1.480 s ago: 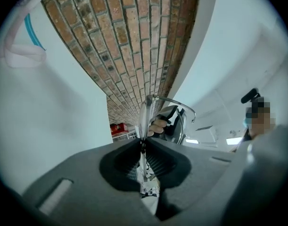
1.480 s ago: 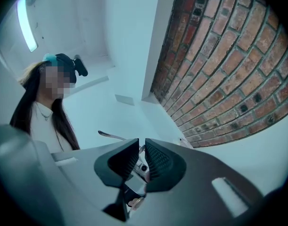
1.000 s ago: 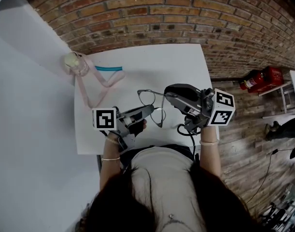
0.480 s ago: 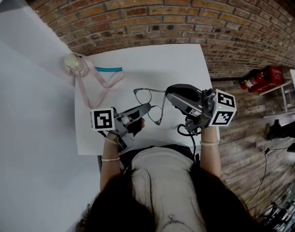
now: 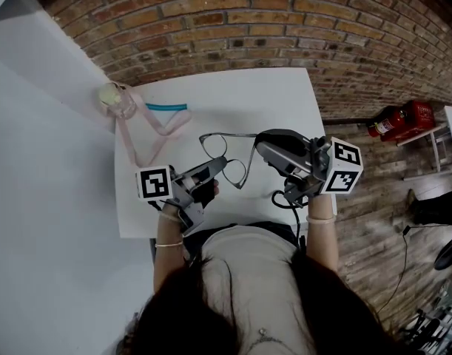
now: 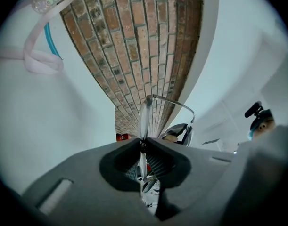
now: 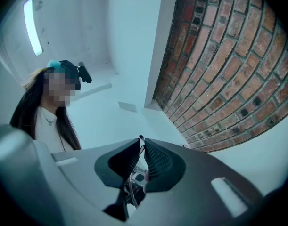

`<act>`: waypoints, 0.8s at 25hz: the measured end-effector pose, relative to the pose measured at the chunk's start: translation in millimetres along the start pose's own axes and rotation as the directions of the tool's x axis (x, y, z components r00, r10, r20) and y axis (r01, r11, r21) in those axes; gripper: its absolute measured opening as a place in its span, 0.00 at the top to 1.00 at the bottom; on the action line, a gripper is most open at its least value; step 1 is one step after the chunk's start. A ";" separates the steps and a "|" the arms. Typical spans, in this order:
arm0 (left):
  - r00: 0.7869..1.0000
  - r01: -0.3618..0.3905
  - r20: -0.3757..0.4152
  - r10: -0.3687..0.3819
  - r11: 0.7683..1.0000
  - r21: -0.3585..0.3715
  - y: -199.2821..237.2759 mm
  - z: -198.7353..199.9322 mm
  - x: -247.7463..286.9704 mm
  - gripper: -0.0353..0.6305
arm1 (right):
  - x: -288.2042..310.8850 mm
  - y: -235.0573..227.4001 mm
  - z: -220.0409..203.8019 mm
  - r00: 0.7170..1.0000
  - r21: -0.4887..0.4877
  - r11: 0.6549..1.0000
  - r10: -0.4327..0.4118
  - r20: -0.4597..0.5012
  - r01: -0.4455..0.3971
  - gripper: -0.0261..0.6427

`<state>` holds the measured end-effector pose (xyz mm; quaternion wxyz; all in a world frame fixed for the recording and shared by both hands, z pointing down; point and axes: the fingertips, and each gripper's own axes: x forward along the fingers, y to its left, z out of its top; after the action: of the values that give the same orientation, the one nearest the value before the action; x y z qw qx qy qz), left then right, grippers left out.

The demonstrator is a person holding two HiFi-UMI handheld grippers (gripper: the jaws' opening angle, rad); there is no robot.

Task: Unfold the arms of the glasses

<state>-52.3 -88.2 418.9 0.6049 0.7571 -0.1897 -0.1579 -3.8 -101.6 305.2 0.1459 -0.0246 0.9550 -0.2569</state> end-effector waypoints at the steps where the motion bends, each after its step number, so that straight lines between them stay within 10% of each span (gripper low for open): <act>1: 1.000 0.000 0.004 0.000 1.000 0.000 0.4 0.8 -0.6 0.90 | -0.3 -0.1 0.0 1.000 0.000 1.000 -0.001 0.001 0.001 0.90; 20: 0.997 0.005 0.079 -0.004 1.000 -0.018 6.4 16.3 -12.7 0.90 | -2.8 0.5 3.2 1.000 -0.007 1.000 0.003 0.028 -0.003 0.90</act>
<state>-71.7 -97.3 421.7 0.6035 0.7452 -0.2102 -0.1907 -0.2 -102.4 303.1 0.1594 -0.0273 0.9539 -0.2529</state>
